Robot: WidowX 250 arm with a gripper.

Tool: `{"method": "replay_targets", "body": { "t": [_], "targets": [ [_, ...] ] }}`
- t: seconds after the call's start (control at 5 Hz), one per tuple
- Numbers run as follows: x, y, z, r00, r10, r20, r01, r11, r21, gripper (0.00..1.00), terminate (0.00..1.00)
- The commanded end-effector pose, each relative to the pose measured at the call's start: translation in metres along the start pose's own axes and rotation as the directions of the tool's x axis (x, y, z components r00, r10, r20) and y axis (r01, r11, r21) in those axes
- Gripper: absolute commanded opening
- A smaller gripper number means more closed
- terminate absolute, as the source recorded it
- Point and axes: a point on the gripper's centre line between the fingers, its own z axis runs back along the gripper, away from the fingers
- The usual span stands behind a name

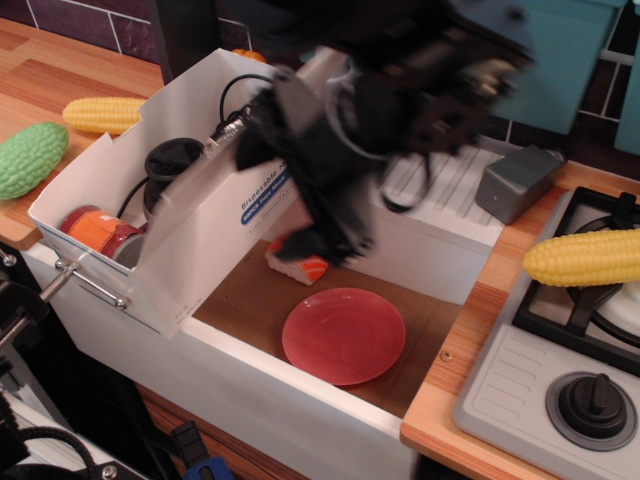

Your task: Close white1fbox flap

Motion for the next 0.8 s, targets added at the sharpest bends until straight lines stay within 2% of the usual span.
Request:
{"method": "replay_targets", "body": {
  "t": [0.0, 0.2, 0.6],
  "targets": [
    [-0.027, 0.029, 0.000, 0.998, -0.051, 0.034, 0.049, 0.997, 0.064, 1.00, 0.00],
    [-0.033, 0.055, -0.018, 0.993, -0.091, 0.073, 0.085, 0.993, 0.083, 1.00, 0.00],
    [-0.042, 0.094, -0.047, 0.976, -0.170, 0.138, 0.160, 0.984, 0.081, 1.00, 0.00]
  ]
}}
